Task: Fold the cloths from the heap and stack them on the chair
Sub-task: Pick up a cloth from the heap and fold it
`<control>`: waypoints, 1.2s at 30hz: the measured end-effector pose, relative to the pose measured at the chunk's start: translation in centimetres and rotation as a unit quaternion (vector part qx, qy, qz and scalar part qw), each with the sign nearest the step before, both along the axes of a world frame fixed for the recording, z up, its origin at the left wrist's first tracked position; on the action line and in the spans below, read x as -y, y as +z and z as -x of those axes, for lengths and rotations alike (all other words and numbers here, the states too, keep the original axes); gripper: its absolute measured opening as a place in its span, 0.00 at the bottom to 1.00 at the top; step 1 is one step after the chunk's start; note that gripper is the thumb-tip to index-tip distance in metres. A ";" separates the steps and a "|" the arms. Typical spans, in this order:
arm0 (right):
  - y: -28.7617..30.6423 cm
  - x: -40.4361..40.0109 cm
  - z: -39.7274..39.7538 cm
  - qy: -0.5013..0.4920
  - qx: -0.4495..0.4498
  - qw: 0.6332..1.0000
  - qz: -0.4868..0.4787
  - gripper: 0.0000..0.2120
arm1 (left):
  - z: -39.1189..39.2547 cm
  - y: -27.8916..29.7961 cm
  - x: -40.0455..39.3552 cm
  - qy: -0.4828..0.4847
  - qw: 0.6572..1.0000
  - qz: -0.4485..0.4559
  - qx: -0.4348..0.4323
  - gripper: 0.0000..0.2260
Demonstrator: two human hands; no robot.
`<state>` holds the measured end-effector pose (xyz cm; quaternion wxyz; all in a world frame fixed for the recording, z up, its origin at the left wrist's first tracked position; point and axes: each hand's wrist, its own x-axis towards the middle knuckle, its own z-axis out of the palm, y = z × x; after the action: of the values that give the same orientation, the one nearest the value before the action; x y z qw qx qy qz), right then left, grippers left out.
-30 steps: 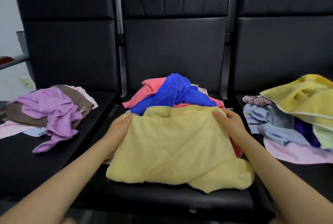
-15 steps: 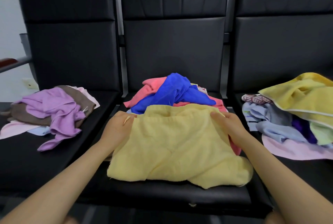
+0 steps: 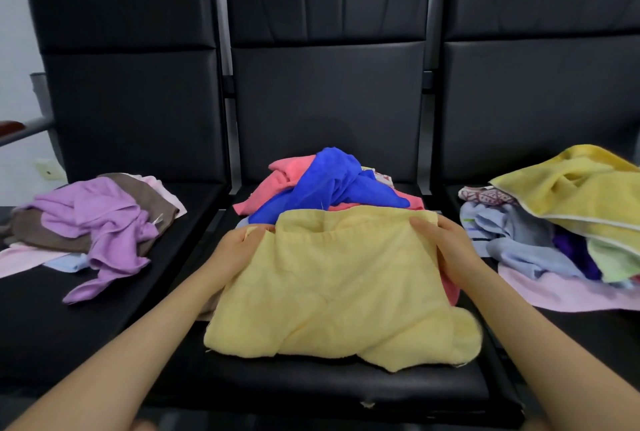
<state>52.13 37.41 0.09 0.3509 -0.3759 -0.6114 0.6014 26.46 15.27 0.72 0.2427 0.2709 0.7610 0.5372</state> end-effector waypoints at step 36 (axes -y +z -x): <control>29.7 8.5 -6.5 0.020 -0.238 0.964 -0.113 0.13 | -4.2 29.4 8.9 0.078 0.949 -0.216 -0.214 0.18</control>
<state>58.62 28.95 29.76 0.5145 -0.1674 -0.5820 0.6072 30.62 6.39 30.09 -0.0329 0.3656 0.6792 0.6356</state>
